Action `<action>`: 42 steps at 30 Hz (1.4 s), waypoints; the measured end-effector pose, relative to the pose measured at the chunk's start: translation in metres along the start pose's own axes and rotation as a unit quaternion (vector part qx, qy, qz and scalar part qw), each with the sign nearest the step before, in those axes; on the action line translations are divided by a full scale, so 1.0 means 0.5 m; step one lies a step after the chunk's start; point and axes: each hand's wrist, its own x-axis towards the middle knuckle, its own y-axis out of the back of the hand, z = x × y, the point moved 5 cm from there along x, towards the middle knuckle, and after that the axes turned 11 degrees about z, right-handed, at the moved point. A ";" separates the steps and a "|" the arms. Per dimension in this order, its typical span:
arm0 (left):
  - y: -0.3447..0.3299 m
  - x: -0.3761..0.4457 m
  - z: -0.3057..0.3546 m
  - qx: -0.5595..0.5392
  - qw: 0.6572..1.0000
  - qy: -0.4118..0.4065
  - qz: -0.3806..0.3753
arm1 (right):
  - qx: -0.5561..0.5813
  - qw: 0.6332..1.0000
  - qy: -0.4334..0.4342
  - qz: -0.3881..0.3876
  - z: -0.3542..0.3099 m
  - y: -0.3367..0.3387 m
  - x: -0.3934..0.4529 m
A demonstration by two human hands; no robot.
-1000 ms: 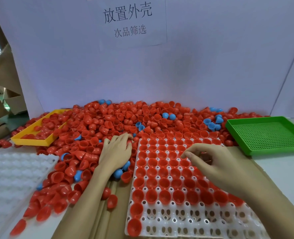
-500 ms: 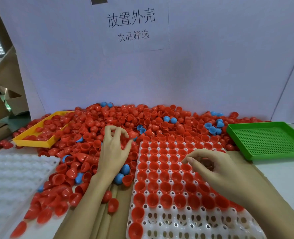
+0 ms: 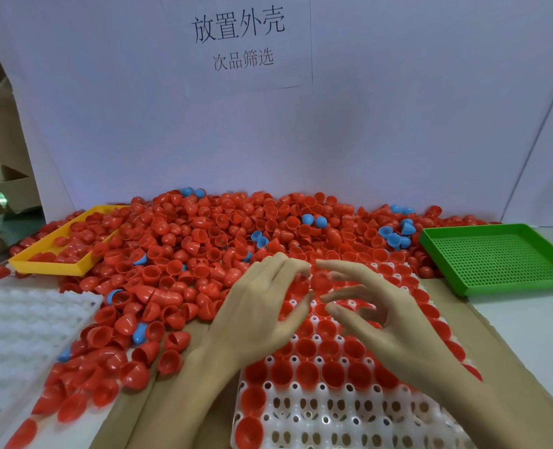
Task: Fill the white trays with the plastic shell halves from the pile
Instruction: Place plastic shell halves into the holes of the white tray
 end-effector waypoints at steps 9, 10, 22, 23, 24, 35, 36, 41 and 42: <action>-0.004 -0.004 0.022 -0.157 0.982 0.100 0.018 | 0.145 0.979 -0.133 0.057 0.014 0.013 -0.003; -0.003 -0.004 0.021 -0.168 0.979 0.114 0.031 | 0.152 0.977 -0.140 0.059 0.015 0.014 -0.002; 0.002 -0.004 0.009 -0.176 0.974 0.136 0.047 | 0.093 0.992 -0.056 0.061 -0.006 0.007 -0.002; 0.001 -0.003 0.009 -0.177 0.974 0.136 0.043 | 0.086 0.993 -0.049 0.061 -0.007 0.007 -0.003; -0.001 -0.003 0.008 -0.182 0.973 0.141 0.036 | 0.080 0.994 -0.043 0.061 -0.007 0.006 -0.004; -0.054 -0.029 -0.013 -0.519 0.741 0.423 -0.053 | 0.059 0.995 -0.025 0.074 -0.007 0.001 -0.008; -0.061 -0.031 -0.011 -0.540 0.719 0.433 -0.066 | 0.041 0.996 -0.016 0.075 -0.007 0.000 -0.009; -0.081 -0.041 0.006 -0.561 0.686 0.439 -0.147 | -0.002 0.996 0.022 0.081 -0.010 -0.010 -0.012; -0.082 -0.041 0.009 -0.555 0.691 0.438 -0.151 | 0.000 0.996 0.017 0.084 -0.007 -0.011 -0.012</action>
